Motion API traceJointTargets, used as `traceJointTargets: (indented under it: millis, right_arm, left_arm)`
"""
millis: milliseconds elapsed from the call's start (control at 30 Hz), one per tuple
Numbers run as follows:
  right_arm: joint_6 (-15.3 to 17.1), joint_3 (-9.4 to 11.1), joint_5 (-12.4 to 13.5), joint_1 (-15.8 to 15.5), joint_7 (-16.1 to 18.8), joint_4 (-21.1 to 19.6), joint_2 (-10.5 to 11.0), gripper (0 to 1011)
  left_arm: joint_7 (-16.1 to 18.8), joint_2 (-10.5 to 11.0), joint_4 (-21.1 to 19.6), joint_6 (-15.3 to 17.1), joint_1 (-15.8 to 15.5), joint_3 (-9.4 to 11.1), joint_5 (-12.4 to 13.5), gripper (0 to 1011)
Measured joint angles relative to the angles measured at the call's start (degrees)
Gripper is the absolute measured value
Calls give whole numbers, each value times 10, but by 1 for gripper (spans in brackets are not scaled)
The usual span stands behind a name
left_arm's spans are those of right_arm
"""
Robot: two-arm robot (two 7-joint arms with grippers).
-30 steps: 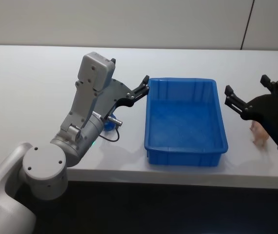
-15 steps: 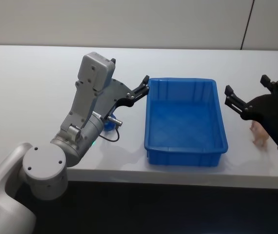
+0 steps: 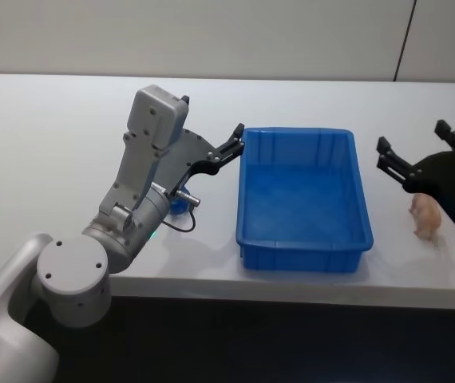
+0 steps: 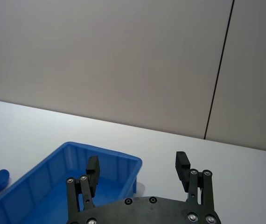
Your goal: Pick up the two dolls from the table and place them into the box.
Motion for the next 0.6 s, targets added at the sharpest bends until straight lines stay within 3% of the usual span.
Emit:
traceJointTargets:
  millis: [600]
  right_arm:
    - [54,40,12,15,-8,45,36,1001]
  left_arm:
    - [0,0,0,0,0,0,0,1001]
